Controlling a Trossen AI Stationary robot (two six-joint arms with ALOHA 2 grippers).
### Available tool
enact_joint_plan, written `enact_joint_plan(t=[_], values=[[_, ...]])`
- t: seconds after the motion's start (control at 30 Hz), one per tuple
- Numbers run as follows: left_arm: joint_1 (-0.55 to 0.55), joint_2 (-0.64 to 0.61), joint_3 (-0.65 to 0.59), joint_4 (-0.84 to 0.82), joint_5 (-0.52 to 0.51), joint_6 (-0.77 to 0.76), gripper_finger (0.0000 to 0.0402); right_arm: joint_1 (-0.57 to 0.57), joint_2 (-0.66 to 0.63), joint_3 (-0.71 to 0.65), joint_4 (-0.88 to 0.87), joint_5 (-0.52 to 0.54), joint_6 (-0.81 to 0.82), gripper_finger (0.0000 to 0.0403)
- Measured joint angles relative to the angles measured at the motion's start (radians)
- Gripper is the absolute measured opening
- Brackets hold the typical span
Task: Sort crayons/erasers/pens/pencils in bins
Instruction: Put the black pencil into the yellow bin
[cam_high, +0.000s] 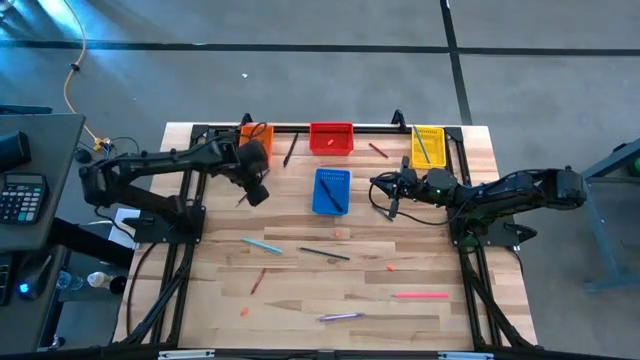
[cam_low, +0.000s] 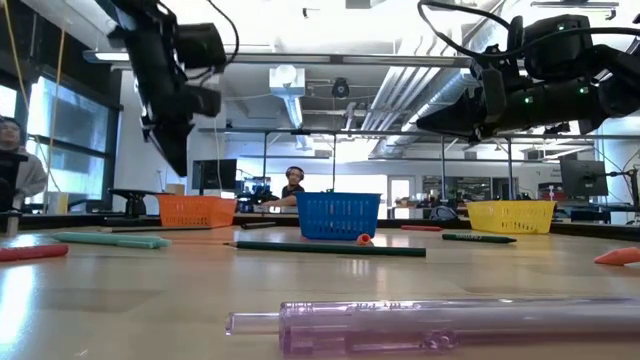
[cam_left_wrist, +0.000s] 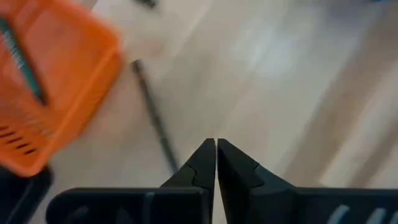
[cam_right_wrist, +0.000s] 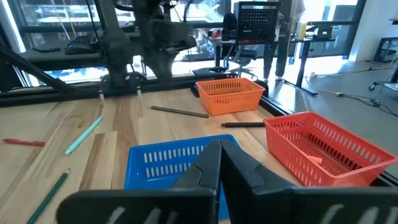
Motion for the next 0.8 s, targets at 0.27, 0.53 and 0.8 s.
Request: enact_joint_plan(t=[0.27, 0.53, 0.8], values=[[0.099, 0.034, -0.065, 0.092, 0.049, 0.019, 0.0073, 0.0, 0.0, 0.0, -0.004, 0.0, 0.0, 0.0], [0.16, 0.034, -0.137, 0.107, 0.053, 0.018, 0.0127, 0.0, 0.0, 0.0, -0.004, 0.0, -0.015, 0.0], [0.164, 0.035, -0.217, 0.184, 0.058, -0.008, 0.0127, 0.0, 0.001, 0.0, -0.004, 0.0, -0.015, 0.0]])
